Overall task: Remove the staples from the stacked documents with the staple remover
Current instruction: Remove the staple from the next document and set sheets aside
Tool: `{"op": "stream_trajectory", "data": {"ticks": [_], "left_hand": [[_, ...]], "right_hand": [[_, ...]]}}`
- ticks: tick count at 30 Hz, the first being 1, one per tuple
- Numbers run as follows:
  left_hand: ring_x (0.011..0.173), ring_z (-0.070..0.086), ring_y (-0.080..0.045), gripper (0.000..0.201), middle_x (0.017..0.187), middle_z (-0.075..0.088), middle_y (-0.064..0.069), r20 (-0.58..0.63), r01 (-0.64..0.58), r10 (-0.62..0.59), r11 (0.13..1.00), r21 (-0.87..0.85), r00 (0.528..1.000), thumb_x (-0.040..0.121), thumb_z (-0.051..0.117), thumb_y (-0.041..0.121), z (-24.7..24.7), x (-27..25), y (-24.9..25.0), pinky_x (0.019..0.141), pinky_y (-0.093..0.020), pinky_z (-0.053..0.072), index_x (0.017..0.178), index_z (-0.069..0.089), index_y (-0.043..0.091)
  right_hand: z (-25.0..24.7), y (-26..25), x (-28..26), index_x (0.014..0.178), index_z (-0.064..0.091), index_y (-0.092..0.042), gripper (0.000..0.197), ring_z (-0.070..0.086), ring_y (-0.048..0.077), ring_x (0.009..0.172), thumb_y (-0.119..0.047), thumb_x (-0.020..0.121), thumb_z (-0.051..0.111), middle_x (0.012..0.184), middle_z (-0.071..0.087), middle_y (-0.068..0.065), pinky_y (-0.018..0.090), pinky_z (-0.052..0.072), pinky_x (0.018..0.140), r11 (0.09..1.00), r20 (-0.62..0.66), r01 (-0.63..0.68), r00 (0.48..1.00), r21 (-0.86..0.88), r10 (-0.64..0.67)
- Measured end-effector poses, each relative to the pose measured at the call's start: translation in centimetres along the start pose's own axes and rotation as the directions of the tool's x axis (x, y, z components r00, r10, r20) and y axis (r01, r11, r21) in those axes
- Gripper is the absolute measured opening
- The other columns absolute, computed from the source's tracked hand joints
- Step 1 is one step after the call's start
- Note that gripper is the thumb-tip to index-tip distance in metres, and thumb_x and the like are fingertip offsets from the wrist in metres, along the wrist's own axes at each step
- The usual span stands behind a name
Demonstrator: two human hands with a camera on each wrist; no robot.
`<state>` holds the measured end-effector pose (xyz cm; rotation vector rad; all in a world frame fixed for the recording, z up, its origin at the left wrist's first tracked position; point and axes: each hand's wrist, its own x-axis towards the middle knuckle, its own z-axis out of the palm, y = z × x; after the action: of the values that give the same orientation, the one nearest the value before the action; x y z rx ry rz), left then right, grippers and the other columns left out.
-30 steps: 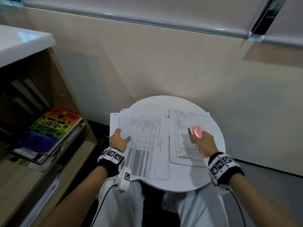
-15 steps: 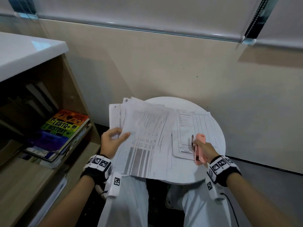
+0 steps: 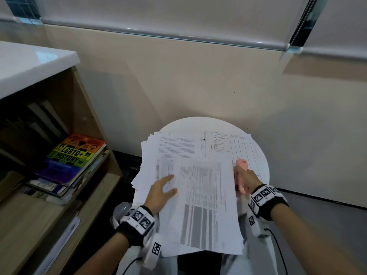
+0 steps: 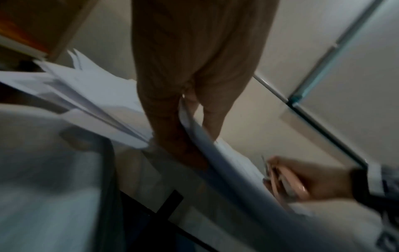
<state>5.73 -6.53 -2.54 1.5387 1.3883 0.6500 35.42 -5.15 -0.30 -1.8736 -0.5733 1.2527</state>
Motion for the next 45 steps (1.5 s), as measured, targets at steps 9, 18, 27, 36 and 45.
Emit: {"op": "stream_trajectory", "data": {"ticks": [9, 18, 27, 36, 45], "left_hand": [[0.137, 0.013, -0.035, 0.054, 0.150, 0.010, -0.014, -0.040, 0.063, -0.055, 0.537, 0.841, 0.998, 0.089, 0.049, 0.051, 2.0, -0.4, 0.7, 0.107, -0.048, 0.025, 0.137, 0.038, 0.028], [0.148, -0.002, -0.023, 0.080, 0.160, -0.002, -0.007, 0.247, -0.188, -0.048, 0.515, 0.836, 0.968, 0.091, 0.054, 0.045, 1.1, 2.6, 0.3, 0.120, -0.040, 0.006, 0.148, 0.014, 0.005], [0.147, 0.013, -0.024, 0.085, 0.158, 0.008, -0.014, 0.305, -0.304, 0.096, 0.562, 0.769, 0.948, 0.083, 0.064, 0.048, 0.3, 3.4, -0.6, 0.119, -0.035, 0.018, 0.143, 0.027, 0.002], [0.147, 0.011, -0.024, 0.087, 0.158, 0.010, -0.013, 0.335, -0.338, 0.129, 0.626, 0.703, 0.933, 0.076, 0.070, 0.052, -0.2, 4.1, -1.5, 0.119, -0.035, 0.019, 0.137, 0.035, 0.001], [0.147, 0.010, -0.025, 0.091, 0.158, 0.010, -0.014, 0.338, -0.339, 0.117, 0.593, 0.731, 0.934, 0.075, 0.072, 0.049, 0.1, 4.3, -1.3, 0.120, -0.037, 0.015, 0.141, 0.030, 0.002]], "right_hand": [[2.3, -2.3, -1.7, 0.110, 0.049, -0.008, 0.030, 0.055, 0.023, 0.074, -0.030, 0.091, 0.061, 0.095, 0.058, 0.009, 0.029, 0.042, 0.064, 0.873, -0.171, 0.393, 0.876, -0.290, -0.451], [11.2, -0.7, -3.4, 0.116, 0.050, -0.004, 0.032, 0.059, 0.016, 0.072, -0.027, 0.094, 0.053, 0.102, 0.059, 0.005, 0.027, 0.047, 0.060, 0.735, 0.369, 0.402, 0.903, -0.546, -0.219], [14.5, 1.1, -2.5, 0.133, 0.043, -0.012, 0.048, 0.061, 0.034, 0.103, -0.039, 0.094, 0.051, 0.121, 0.056, 0.017, 0.043, 0.053, 0.085, 0.643, 0.280, 0.402, 0.916, -0.652, -0.288], [15.5, 1.7, -2.0, 0.134, 0.041, -0.008, 0.048, 0.056, 0.036, 0.111, -0.037, 0.097, 0.048, 0.128, 0.051, 0.019, 0.041, 0.049, 0.089, 0.612, 0.235, 0.377, 0.924, -0.695, -0.302], [16.3, 1.6, -2.2, 0.134, 0.037, -0.005, 0.045, 0.055, 0.037, 0.110, -0.032, 0.099, 0.045, 0.133, 0.040, 0.017, 0.040, 0.045, 0.084, 0.517, 0.230, 0.404, 0.901, -0.755, -0.368]]}}
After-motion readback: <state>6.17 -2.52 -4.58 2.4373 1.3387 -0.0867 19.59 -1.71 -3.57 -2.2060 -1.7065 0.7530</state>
